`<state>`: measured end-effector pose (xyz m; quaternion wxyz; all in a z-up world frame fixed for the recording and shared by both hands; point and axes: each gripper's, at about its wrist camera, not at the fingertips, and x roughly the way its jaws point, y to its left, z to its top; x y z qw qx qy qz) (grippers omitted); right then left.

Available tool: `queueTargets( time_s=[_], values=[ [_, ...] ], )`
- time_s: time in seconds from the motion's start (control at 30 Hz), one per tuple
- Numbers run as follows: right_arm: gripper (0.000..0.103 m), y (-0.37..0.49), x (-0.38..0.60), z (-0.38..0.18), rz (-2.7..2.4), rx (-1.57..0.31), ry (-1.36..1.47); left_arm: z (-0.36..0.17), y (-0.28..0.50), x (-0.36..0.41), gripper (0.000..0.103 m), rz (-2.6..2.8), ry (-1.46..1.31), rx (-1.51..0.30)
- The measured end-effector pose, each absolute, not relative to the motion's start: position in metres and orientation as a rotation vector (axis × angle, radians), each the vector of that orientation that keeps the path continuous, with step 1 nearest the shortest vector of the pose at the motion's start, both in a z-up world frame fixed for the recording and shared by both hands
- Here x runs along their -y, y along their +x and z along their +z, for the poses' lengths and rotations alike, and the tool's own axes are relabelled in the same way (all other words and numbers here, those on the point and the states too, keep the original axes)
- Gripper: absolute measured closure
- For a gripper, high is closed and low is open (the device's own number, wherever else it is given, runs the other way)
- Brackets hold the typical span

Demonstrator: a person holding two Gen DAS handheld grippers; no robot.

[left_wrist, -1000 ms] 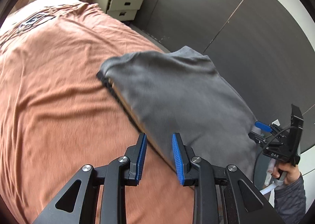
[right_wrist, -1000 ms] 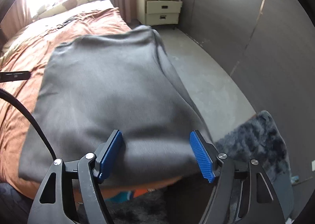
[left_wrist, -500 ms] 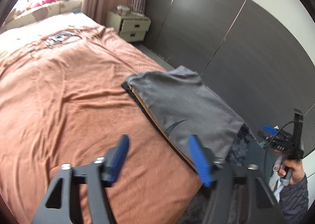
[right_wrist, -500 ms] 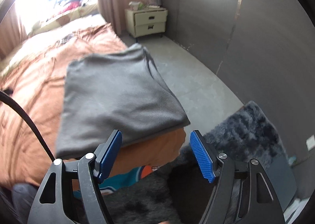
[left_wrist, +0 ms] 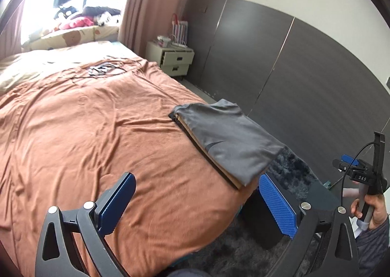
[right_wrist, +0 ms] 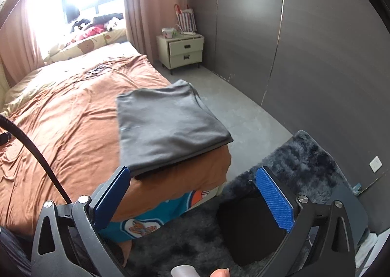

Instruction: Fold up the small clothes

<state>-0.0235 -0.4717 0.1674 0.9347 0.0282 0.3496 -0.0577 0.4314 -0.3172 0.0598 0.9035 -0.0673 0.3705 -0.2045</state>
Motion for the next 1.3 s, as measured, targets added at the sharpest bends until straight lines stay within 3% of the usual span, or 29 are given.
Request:
queueTargets(
  time_s=[0.53, 1.3],
  values=[
    [0.0, -0.144, 0.429, 0.181, -0.028, -0.58, 0.069, 0.083, 0.308, 0.258, 0.001, -0.369, -0.11, -0.611],
    [0.0, -0.197, 0.365, 0.144, 0.151, -0.553, 0.04, 0.075, 0.178, 0.207, 0.0, -0.236, -0.013, -0.435]
  ],
)
